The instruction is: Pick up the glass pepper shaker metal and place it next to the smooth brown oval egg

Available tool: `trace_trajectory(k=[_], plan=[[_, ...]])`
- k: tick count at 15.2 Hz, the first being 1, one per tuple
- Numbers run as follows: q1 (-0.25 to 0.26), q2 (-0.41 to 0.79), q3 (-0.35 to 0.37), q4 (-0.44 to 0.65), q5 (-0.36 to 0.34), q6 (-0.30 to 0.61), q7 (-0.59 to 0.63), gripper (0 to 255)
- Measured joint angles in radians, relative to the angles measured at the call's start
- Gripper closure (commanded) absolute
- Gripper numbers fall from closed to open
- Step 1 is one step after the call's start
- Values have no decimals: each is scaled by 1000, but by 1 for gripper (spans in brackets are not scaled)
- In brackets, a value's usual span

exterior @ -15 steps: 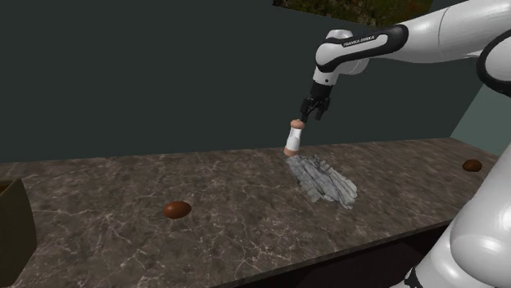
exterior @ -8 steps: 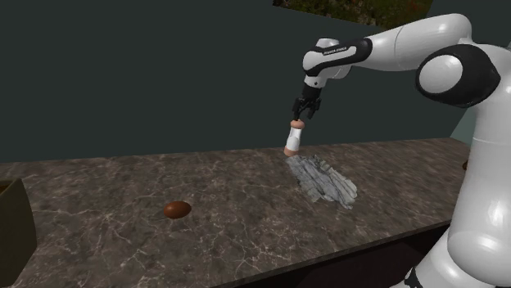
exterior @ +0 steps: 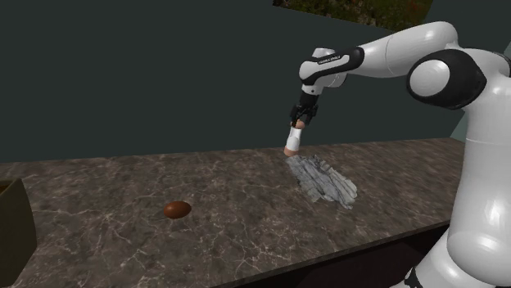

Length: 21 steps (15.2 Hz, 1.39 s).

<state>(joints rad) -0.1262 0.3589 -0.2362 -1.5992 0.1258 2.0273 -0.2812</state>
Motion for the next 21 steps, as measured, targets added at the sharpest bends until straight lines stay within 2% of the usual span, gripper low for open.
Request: trace_trajectory(k=[6,7,17,21], plan=[[0,6,1,-7,2,13,-1,0],[0,6,1,-7,2,13,-1,255],[0,5,1,-7,2,13,-1,255],[0,-1,-1,24,-1,-25,2,255]])
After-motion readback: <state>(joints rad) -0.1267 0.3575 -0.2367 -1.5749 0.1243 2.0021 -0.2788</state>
